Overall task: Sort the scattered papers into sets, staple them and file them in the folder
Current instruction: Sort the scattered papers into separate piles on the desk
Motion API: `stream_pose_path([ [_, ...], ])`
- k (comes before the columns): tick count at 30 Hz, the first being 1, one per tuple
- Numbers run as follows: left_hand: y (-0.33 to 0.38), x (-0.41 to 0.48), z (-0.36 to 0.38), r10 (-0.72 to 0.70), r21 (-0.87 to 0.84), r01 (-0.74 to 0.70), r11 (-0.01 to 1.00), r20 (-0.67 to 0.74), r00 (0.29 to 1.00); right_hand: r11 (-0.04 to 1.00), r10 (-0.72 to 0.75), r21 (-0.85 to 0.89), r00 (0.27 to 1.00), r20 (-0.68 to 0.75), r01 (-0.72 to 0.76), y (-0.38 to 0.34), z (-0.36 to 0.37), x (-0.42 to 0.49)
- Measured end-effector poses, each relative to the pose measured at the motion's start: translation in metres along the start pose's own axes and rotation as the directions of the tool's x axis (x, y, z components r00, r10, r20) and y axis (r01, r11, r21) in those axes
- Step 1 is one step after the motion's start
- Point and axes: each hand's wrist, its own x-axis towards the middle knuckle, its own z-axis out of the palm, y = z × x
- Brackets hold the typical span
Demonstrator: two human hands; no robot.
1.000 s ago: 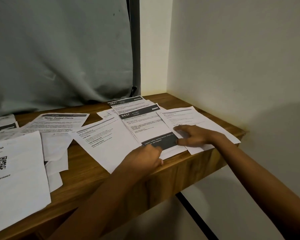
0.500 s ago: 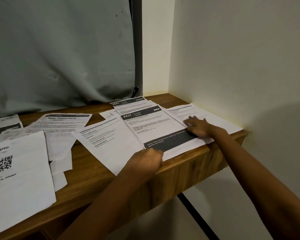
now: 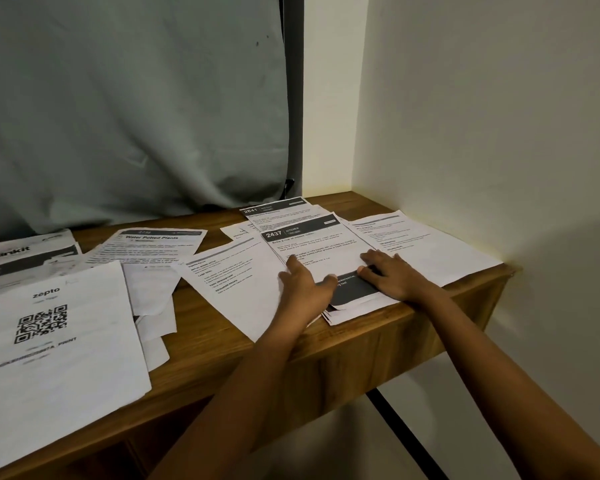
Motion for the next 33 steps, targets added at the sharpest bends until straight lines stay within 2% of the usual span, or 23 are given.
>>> stream_pose_path([
  [4,0.013,0.012,0.009,-0.19,-0.252,0.164,0.954,-0.085,0.978,1.0,0.01,0.013,1.0,-0.022,-0.01,-0.001,0.0,-0.002],
  [7,0.019,0.02,0.01,-0.28,-0.377,0.218,0.9,-0.117,0.953,1.0,0.012,0.016,1.0,-0.028,-0.012,-0.002,0.0,-0.002],
  [9,0.022,0.02,0.011,-0.256,-0.329,0.204,0.922,-0.122,0.959,1.0,0.015,0.019,0.999,-0.029,-0.015,-0.003,0.0,-0.002],
  [13,0.025,0.014,0.007,-0.161,-0.053,0.154,0.987,-0.193,0.968,0.997,0.0,0.076,0.997,-0.081,0.006,-0.001,0.002,-0.004],
  [17,0.015,0.005,-0.005,-0.1,-0.017,0.098,0.995,-0.206,0.973,0.986,-0.037,0.155,0.982,-0.186,0.066,-0.003,0.0,-0.01],
  [21,-0.007,-0.015,-0.03,-0.04,-0.051,0.027,0.998,-0.259,0.965,0.952,-0.053,0.291,0.987,-0.152,0.096,-0.019,-0.002,-0.016],
  [26,-0.037,-0.037,-0.066,-0.008,0.044,0.022,0.999,-0.3,0.954,0.961,-0.076,0.258,0.993,-0.087,0.096,-0.046,-0.004,-0.011],
  [31,-0.051,-0.046,-0.084,0.041,0.146,0.002,0.989,-0.29,0.956,0.975,0.02,0.221,1.0,-0.011,-0.017,-0.076,-0.009,0.002],
  [33,-0.054,-0.047,-0.088,0.067,0.167,-0.026,0.986,-0.247,0.967,0.98,0.057,0.193,0.998,-0.034,-0.049,-0.088,-0.014,-0.001],
])
